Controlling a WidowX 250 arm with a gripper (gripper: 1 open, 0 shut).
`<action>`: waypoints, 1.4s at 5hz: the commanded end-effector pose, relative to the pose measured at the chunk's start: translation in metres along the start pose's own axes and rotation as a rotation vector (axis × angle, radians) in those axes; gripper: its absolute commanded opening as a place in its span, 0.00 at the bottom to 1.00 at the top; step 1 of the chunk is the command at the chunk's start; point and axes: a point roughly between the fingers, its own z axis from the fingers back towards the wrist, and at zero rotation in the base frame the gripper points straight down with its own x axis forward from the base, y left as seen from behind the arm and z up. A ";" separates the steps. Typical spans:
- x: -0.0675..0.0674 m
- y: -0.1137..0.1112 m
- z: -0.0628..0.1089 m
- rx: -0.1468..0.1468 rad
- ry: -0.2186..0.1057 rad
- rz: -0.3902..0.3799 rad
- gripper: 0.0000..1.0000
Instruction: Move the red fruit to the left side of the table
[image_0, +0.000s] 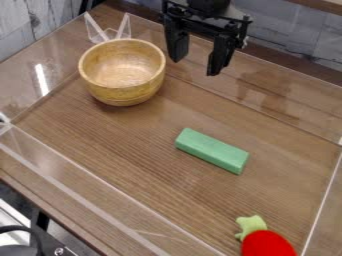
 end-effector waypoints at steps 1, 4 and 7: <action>-0.006 -0.014 -0.014 -0.004 0.020 -0.034 1.00; -0.050 -0.102 -0.009 -0.023 0.045 -0.339 1.00; -0.087 -0.133 -0.041 -0.028 0.055 -0.765 1.00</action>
